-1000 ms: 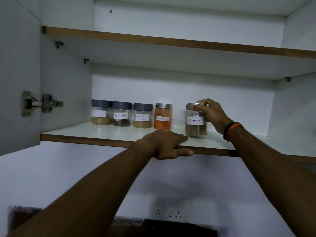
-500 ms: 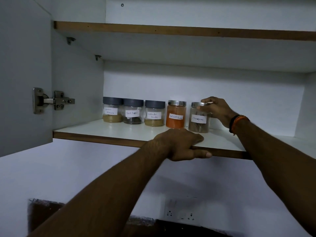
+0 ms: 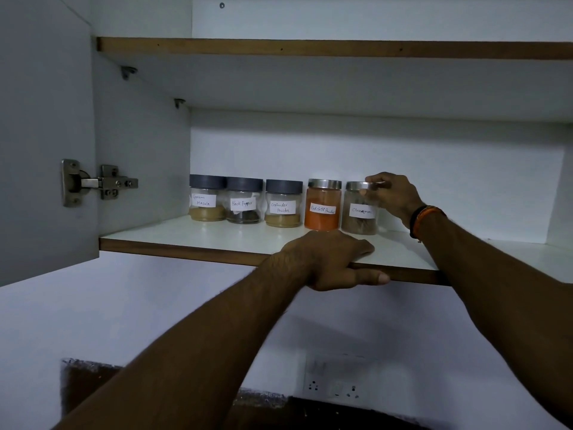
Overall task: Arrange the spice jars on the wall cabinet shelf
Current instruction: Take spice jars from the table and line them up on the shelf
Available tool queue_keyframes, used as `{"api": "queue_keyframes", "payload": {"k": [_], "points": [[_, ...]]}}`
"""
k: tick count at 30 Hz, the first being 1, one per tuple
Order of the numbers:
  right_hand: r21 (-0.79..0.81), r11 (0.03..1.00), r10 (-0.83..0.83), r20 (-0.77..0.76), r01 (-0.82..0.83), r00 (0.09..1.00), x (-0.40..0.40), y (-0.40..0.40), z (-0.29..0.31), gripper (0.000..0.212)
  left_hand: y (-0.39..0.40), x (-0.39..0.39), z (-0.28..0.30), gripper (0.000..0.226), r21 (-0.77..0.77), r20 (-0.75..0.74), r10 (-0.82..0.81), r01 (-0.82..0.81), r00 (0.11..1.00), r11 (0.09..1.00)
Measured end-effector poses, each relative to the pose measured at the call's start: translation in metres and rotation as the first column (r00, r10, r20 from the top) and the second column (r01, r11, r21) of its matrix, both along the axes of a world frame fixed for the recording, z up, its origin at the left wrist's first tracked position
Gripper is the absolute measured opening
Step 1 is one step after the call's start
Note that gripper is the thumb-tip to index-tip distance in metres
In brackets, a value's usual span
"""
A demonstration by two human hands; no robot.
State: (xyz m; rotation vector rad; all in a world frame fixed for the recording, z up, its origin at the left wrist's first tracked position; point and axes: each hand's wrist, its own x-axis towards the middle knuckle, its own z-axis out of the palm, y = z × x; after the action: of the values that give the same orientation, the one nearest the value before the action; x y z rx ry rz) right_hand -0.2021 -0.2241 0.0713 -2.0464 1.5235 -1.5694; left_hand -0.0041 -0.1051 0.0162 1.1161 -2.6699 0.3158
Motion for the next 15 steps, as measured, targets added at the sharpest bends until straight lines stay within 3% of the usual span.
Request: {"api": "queue_keyframes", "payload": {"k": [9,15], "points": [[-0.033,0.997,-0.068,-0.059,0.066,0.996,0.000,0.002,-0.009,0.050,-0.003,0.000,0.000,0.072,0.011,-0.010,-0.011,0.011,1.000,1.000],[-0.095,0.986,-0.141,-0.017,0.138,0.990,0.004,0.028,-0.008,0.053,-0.006,0.001,0.000,0.072,-0.001,0.004,0.000,0.000,1.000,1.000]]}}
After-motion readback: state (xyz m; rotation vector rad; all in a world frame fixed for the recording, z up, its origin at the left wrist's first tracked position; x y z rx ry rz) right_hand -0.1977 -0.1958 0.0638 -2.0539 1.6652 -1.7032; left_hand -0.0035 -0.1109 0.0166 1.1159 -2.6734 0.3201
